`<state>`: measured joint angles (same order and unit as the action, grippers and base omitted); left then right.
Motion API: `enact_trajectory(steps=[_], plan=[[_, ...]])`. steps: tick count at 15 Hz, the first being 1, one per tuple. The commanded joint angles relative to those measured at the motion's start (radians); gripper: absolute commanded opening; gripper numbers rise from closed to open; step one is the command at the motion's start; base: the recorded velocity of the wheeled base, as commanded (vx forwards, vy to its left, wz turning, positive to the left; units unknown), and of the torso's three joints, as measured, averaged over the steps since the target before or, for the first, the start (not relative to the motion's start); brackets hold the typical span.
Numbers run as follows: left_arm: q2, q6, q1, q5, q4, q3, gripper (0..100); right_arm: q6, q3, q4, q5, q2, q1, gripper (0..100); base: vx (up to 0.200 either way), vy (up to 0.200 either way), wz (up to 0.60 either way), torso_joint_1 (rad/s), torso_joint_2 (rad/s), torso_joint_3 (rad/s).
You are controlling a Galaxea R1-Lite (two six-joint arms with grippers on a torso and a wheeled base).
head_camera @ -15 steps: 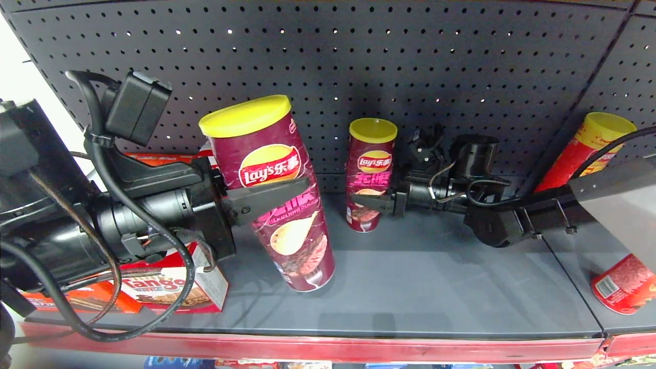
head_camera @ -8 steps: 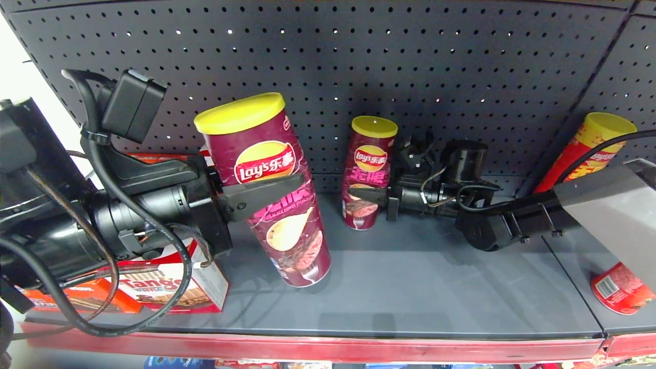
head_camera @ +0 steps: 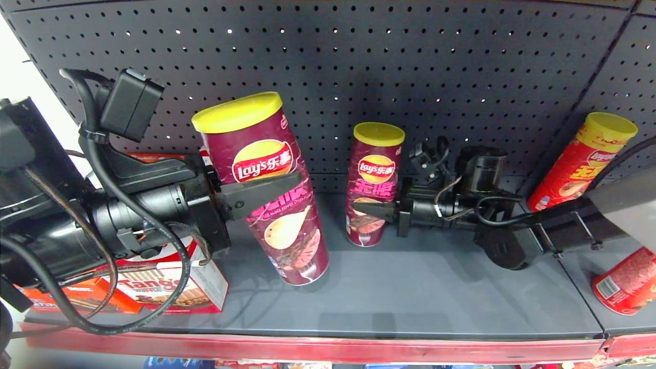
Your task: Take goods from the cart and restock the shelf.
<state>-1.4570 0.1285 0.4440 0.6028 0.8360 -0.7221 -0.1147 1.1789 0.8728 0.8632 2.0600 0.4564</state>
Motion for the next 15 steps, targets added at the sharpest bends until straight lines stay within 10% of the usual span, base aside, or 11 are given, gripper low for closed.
enact_trajectory(steps=[1,8,15], plan=[[0.001,0.000,0.001,0.000,-0.001,0.000,0,-0.002,-0.168,0.034,0.005,-0.175,0.013,0,0.000,0.000,0.00,0.000,0.00,0.000],[0.001,0.003,-0.001,-0.001,-0.003,-0.003,0,-0.007,-0.570,0.252,0.004,-0.316,0.039,0,0.000,0.000,0.00,0.000,0.00,0.000],[-0.002,0.003,-0.001,-0.001,-0.001,-0.005,0,-0.046,-0.611,0.321,0.004,-0.225,0.047,0,0.000,0.000,0.00,0.000,0.00,0.000]])
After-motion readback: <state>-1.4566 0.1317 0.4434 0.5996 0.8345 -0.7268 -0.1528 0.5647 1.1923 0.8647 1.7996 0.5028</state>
